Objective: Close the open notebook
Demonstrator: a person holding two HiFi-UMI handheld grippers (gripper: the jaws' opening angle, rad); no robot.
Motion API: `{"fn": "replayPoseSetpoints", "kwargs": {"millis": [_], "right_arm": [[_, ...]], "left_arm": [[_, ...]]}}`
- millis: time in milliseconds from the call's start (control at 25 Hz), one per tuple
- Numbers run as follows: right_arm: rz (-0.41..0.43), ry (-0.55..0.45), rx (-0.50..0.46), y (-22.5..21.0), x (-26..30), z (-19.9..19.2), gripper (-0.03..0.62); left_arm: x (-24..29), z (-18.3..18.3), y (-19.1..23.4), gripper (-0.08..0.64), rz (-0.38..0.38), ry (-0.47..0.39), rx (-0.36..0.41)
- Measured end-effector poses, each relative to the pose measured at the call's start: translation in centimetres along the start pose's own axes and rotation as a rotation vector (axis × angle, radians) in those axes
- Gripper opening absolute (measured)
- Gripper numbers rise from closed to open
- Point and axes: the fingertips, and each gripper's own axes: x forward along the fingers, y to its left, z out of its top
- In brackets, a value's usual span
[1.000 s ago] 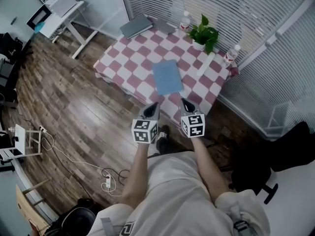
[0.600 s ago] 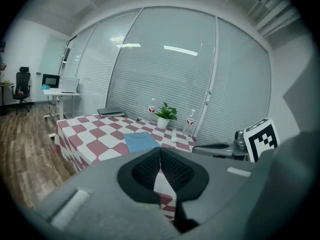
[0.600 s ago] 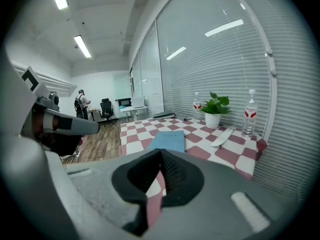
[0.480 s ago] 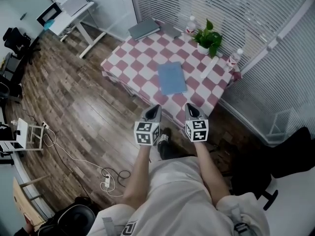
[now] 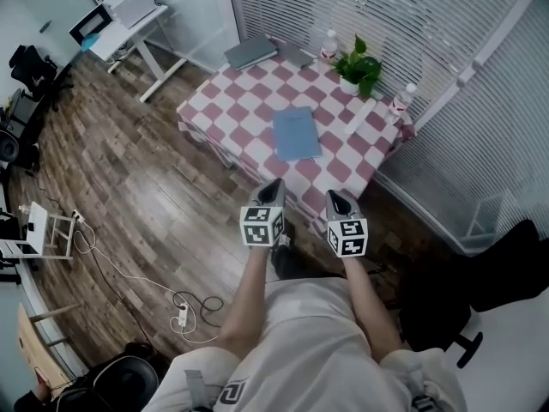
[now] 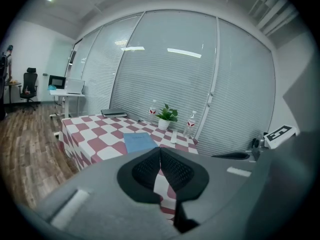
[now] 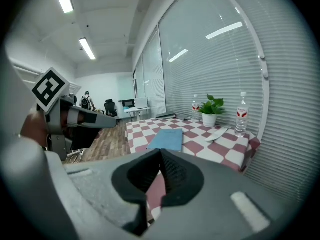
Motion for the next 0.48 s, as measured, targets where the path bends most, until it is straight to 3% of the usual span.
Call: {"fn": "replayPoseSetpoints", "kwargs": {"millis": [480], "right_arm": [[-0.007,-0.009,0.02,0.3,-3.0,-1.6,0.0]], "left_arm": [[-2.2,-0.5,-1.8,0.008,0.021,-0.013,0.039]]}}
